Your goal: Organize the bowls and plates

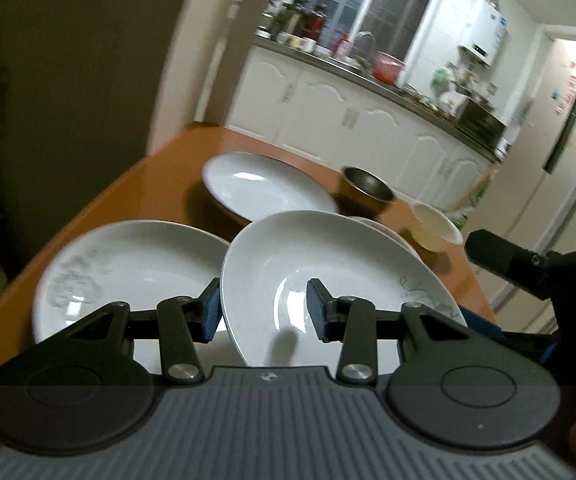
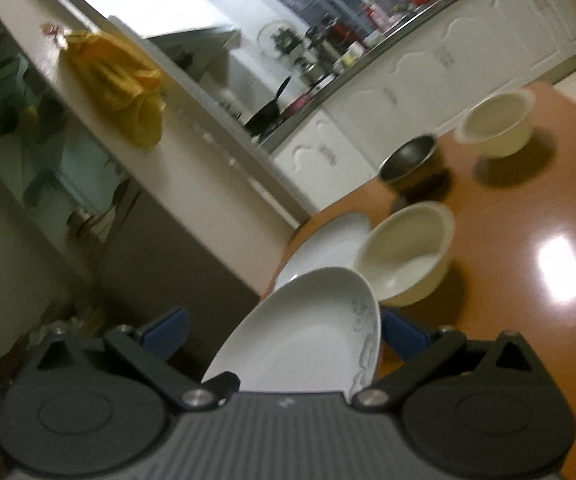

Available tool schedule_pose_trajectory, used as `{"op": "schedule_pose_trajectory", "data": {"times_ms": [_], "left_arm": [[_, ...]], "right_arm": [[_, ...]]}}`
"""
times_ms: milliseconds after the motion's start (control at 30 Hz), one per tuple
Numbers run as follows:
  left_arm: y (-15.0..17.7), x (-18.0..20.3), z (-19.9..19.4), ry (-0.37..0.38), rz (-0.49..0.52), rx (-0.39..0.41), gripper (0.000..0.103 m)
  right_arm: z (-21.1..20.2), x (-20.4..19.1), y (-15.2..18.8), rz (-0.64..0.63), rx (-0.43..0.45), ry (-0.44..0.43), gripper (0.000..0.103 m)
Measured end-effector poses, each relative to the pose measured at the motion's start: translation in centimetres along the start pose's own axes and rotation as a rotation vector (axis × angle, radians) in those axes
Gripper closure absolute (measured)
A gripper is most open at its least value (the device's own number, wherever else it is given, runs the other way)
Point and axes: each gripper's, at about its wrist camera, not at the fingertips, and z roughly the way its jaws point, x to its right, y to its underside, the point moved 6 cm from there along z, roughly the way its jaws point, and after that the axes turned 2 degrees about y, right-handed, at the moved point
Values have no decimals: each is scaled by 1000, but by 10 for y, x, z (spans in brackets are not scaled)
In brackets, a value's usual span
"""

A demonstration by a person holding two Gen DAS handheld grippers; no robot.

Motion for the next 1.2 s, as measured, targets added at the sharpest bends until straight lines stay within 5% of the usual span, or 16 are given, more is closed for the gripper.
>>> {"op": "schedule_pose_trajectory", "data": {"times_ms": [567,1200], "left_arm": [[3,-61,-20,-150,-95,23,54],[-9,-51,-15,-191,-91,7,54]], "right_arm": [[81,-45,38,-68,-152,-57,0],[96,-46,45,-104,-186,-31,0]]}}
